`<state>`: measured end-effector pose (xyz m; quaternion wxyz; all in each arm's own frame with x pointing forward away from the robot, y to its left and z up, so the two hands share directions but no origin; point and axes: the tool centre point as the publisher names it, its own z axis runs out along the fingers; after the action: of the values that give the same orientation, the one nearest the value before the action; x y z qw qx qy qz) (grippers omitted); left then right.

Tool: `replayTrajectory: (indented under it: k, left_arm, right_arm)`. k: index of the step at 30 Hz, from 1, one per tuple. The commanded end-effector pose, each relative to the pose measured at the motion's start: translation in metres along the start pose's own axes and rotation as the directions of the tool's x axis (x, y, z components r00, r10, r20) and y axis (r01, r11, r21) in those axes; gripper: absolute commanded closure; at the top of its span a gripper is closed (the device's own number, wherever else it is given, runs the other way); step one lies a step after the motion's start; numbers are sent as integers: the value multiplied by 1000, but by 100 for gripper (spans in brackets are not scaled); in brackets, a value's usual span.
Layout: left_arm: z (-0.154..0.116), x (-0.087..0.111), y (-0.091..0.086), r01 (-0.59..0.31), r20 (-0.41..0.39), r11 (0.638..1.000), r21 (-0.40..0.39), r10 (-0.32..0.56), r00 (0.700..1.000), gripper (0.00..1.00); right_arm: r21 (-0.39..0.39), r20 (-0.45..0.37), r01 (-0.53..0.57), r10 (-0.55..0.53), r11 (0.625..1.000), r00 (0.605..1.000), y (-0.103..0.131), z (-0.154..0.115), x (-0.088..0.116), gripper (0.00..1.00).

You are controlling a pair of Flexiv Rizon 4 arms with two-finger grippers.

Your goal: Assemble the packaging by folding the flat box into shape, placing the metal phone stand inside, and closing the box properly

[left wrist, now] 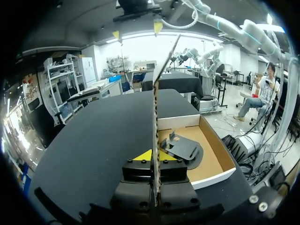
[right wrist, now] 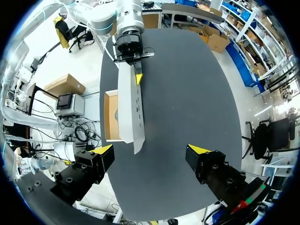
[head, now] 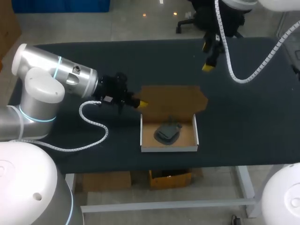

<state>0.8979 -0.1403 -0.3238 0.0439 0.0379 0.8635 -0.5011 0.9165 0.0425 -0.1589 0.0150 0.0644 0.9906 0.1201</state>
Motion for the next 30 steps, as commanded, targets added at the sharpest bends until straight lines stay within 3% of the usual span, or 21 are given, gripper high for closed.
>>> replayTrajectory:
  k: [1, 30]
  left_arm:
    - [0, 3, 1, -5, 5, 1000, 1, 5, 1000, 100]
    - [0, 4, 2, -20, 3, 1000, 5, 20, 1000, 100]
  right_arm:
    - [5, 4, 2, -2, 1000, 1000, 3, 2, 2, 0]
    - [38, -33, 119, -117, 992, 993, 22, 12, 13, 0]
